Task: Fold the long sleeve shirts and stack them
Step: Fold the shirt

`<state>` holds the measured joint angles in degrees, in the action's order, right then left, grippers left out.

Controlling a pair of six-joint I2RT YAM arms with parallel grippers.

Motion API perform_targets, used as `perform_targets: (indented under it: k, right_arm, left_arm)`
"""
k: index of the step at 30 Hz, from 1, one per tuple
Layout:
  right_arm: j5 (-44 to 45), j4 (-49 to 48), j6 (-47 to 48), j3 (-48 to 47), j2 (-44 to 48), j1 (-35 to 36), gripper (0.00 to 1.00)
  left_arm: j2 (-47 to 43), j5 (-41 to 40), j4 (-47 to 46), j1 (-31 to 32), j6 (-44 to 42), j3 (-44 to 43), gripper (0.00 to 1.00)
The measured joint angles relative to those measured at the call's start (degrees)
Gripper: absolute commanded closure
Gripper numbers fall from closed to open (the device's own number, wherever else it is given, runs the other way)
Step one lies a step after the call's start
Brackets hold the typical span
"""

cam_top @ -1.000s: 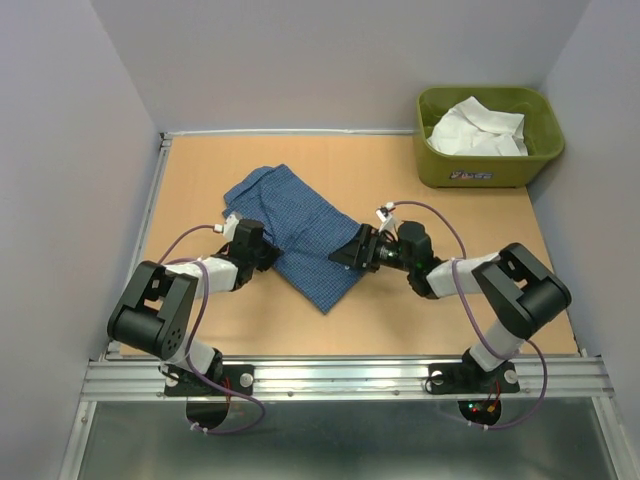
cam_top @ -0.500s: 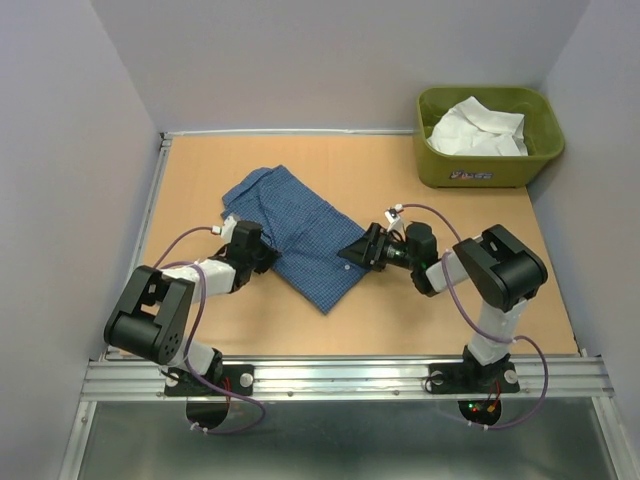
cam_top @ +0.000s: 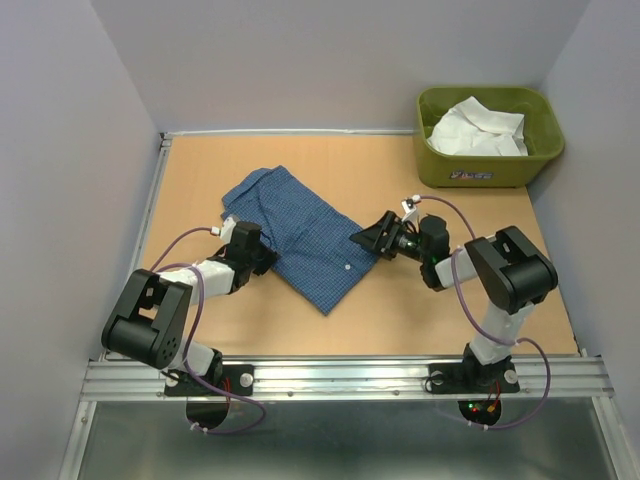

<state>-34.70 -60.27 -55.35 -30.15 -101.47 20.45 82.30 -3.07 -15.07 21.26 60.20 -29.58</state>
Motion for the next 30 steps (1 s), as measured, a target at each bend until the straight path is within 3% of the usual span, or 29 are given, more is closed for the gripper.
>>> perform_targets:
  k: [6,15,23,30]
  right_arm:
    - [0.1,-1.9,0.3,-0.3,-6.7,-1.9,0.05]
    - [-0.9,-1.4,0.3,-1.2,-4.9,-2.4,0.05]
    - [-2.0,-0.4,-3.0,-15.3,-6.2,-2.4,0.05]
    - [-2.3,-1.5,-4.0,-22.7,-16.2,-1.5,0.05]
  left_arm:
    - [0.0,0.0,0.1,0.0,-0.2,0.0,0.82]
    - [-0.9,0.3,0.8,0.0,-0.6,0.2,0.82]
    - [-2.0,0.3,2.0,0.0,-0.8,0.4,0.82]
    - [-2.2,0.5,2.6,0.0,-0.9,0.4,0.82]
